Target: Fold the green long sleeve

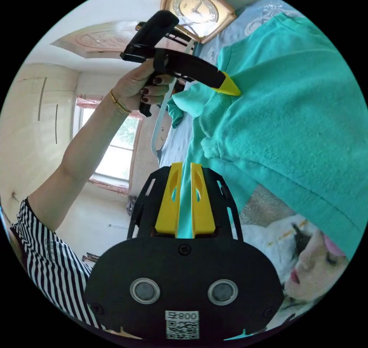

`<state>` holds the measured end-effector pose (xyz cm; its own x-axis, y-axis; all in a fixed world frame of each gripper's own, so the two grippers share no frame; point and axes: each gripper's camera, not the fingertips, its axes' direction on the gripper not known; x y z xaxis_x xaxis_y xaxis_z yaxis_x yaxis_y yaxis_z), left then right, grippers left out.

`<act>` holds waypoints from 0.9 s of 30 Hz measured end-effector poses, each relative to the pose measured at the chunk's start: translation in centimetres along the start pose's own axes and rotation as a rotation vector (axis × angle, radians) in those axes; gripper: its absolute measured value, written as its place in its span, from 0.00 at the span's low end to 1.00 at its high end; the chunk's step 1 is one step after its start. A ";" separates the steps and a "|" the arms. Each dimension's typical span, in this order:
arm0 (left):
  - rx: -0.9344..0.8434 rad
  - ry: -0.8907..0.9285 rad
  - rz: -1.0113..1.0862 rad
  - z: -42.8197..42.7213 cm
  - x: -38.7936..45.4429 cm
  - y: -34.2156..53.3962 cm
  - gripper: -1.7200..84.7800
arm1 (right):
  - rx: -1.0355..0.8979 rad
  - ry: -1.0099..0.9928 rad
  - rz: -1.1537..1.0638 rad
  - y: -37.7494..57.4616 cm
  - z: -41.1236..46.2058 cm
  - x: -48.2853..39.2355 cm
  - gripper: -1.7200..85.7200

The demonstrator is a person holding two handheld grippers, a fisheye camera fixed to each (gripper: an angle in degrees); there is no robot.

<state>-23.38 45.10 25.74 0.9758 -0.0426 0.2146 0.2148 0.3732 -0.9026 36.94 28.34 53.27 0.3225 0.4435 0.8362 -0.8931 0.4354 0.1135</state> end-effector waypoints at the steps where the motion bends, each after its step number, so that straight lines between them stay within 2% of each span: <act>1: 0.005 -0.001 -0.001 0.1 -0.2 0.0 0.04 | -0.020 -0.018 0.004 -0.1 0.5 -0.1 0.05; 6: 0.126 -0.053 -0.002 -0.2 -0.8 1.2 0.04 | 0.004 -0.007 -0.039 1.1 -1.4 -1.7 0.03; 11: 0.293 -0.075 -0.043 -0.8 -1.2 3.4 0.03 | 0.169 0.121 -0.032 1.5 -6.0 -2.1 0.02; 14: 0.381 0.003 -0.024 0.2 -1.3 4.0 0.03 | 0.104 0.214 0.014 0.6 -5.4 -1.3 0.02; 16: 0.344 0.016 -0.040 1.9 -1.6 3.4 0.03 | 0.031 0.217 0.051 0.5 -4.9 -0.6 0.02; 17: 0.323 -0.006 -0.054 2.8 -1.8 3.1 0.03 | 0.056 0.191 0.035 1.1 -5.6 -1.1 0.02; 19: 0.392 0.019 -0.053 2.8 -1.6 3.0 0.03 | 0.089 0.218 -0.007 2.5 -7.8 -2.3 0.03; 22: 0.490 0.063 0.067 2.3 1.0 1.9 0.05 | 0.232 0.325 -0.052 6.3 -13.8 -4.1 0.04; 27: 0.477 0.096 0.336 3.3 8.7 -6.4 0.09 | 0.443 0.678 0.053 12.8 -23.1 -5.2 0.10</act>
<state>-16.38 45.45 34.60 0.9913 0.0745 -0.1089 -0.1274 0.7554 -0.6428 31.07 49.70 38.01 0.2692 0.8951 0.3553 -0.9079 0.1128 0.4038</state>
